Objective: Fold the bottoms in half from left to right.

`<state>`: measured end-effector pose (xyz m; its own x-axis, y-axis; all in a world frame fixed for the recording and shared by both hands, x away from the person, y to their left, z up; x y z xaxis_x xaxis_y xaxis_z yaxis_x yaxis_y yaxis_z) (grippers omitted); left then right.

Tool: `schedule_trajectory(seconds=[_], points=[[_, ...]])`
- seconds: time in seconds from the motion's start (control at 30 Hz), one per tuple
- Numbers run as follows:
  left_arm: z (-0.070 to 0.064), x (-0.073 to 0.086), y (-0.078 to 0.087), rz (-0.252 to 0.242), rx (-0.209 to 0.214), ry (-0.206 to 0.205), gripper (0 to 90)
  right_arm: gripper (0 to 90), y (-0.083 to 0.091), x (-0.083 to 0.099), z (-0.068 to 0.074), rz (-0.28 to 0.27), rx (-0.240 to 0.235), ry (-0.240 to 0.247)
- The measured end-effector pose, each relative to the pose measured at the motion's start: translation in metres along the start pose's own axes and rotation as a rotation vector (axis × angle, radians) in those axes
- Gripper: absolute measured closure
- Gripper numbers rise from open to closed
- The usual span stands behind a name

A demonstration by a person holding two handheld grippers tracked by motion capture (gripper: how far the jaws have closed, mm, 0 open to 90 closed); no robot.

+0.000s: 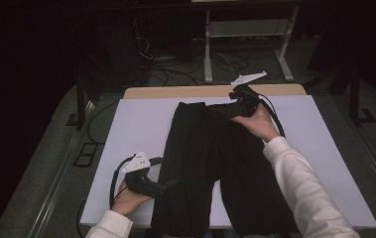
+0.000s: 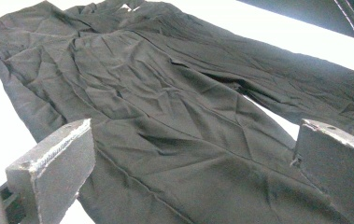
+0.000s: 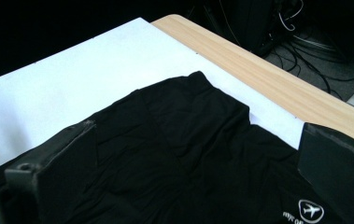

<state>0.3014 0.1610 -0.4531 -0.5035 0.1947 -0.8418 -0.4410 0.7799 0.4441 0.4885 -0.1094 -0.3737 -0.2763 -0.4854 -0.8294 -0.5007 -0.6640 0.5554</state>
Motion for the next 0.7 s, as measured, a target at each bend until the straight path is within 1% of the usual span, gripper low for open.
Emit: schedule_trajectory(seconds=[0.13, 0.5, 0.7], points=[[0.0, 0.0, 0.0, 0.0, 0.001, -0.002, 0.0, 0.0, -0.006, -0.004, 0.0, 0.013, 0.0, 0.007], [0.0, 0.0, 0.0, -0.002, 0.004, 0.002, 0.0, 0.0, -0.022, -0.02, 0.004, 0.005, -0.01, 0.02], [0.0, 0.0, 0.0, -0.003, 0.005, 0.002, 0.0, 0.0, -0.032, -0.031, 0.008, 0.001, -0.015, 0.037]])
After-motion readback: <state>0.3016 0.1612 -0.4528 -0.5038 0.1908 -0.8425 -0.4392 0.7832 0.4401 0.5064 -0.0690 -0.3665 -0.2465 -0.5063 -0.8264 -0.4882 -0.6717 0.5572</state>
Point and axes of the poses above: each handheld gripper's, and its own axes: y roughly backward along the jaws, x roughly out of its underside, z roughly to its left, the point moved 5 cm from there along -y, roughly forward along the jaws, and after that the axes turned 11 degrees about y, right-handed, at the moved point
